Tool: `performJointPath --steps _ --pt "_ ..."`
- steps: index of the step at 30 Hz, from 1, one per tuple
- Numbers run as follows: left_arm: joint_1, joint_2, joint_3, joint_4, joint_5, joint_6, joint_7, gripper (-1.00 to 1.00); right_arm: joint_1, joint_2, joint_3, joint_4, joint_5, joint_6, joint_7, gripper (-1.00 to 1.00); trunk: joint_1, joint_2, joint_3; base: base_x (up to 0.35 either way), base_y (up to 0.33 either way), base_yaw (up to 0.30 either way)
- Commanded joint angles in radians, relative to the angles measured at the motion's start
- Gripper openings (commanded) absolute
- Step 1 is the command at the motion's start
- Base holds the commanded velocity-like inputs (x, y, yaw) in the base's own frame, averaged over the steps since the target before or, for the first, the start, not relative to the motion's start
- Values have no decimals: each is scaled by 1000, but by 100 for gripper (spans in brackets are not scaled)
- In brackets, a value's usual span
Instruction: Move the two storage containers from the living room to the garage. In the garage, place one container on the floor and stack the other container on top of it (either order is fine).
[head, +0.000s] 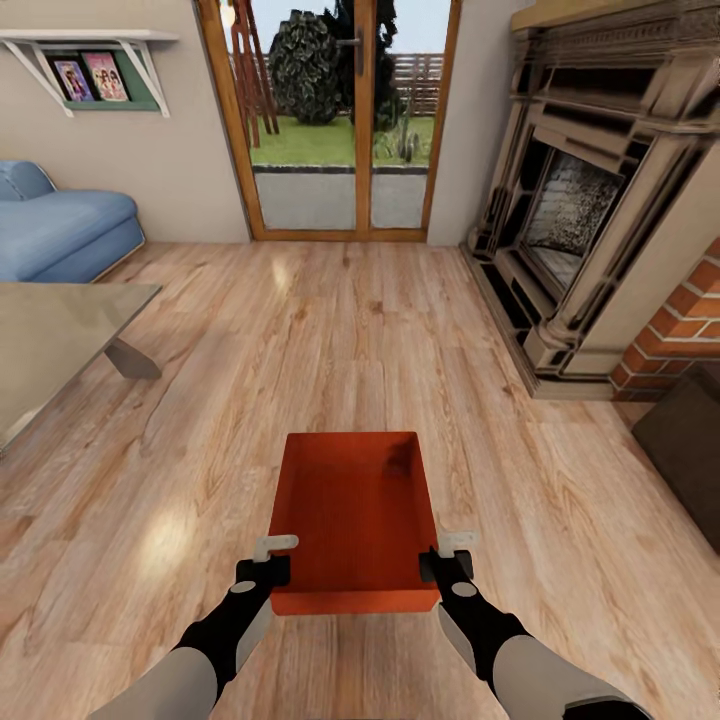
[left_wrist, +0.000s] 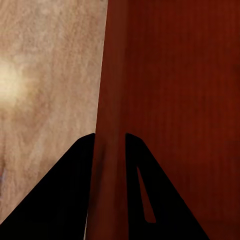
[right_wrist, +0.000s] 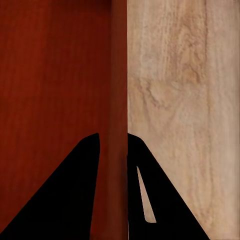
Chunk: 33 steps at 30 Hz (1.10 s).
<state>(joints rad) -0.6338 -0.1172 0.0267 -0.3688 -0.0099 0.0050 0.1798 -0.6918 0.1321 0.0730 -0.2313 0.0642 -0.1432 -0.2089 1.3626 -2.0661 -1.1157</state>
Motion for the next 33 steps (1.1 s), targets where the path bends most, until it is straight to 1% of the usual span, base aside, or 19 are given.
performJointPath --steps 1,33 --pt "0 -1 4 2 2 1 7 -100 -1 0 -9 -2 14 -3 -9 -100 -4 7 3 0 0 0" --pt "0 0 4 2 2 0 7 -100 -1 1 -10 -2 17 -7 -9 -100 -127 231 103 0 0 0"
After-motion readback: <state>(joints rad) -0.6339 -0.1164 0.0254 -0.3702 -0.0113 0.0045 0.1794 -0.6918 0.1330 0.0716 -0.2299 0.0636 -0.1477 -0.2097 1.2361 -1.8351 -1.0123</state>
